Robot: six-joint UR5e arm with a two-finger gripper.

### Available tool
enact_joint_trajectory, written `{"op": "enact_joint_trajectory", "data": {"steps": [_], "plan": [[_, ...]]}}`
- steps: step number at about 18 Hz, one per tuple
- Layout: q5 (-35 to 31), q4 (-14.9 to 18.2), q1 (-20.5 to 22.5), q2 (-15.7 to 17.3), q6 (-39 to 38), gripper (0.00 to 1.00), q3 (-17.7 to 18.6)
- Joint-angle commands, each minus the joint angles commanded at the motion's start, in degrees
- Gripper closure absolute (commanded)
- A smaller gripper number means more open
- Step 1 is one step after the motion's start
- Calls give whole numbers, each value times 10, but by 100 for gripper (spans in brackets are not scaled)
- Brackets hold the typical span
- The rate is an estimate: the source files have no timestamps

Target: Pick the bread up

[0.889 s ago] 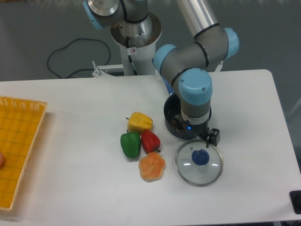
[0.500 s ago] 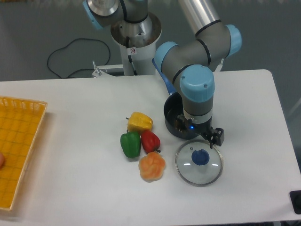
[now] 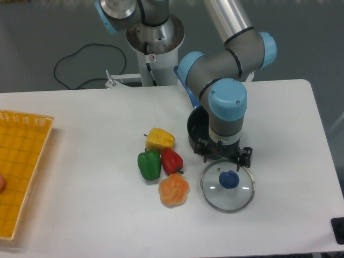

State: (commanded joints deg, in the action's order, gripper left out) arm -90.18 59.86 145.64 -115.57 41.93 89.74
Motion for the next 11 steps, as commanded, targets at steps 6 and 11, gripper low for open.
{"op": "enact_joint_trajectory", "data": {"steps": [6,11], "plan": [[0,-26,-25,-30,-32,0,-7],[-1,-27,-47,-55,-26,0,-16]]}}
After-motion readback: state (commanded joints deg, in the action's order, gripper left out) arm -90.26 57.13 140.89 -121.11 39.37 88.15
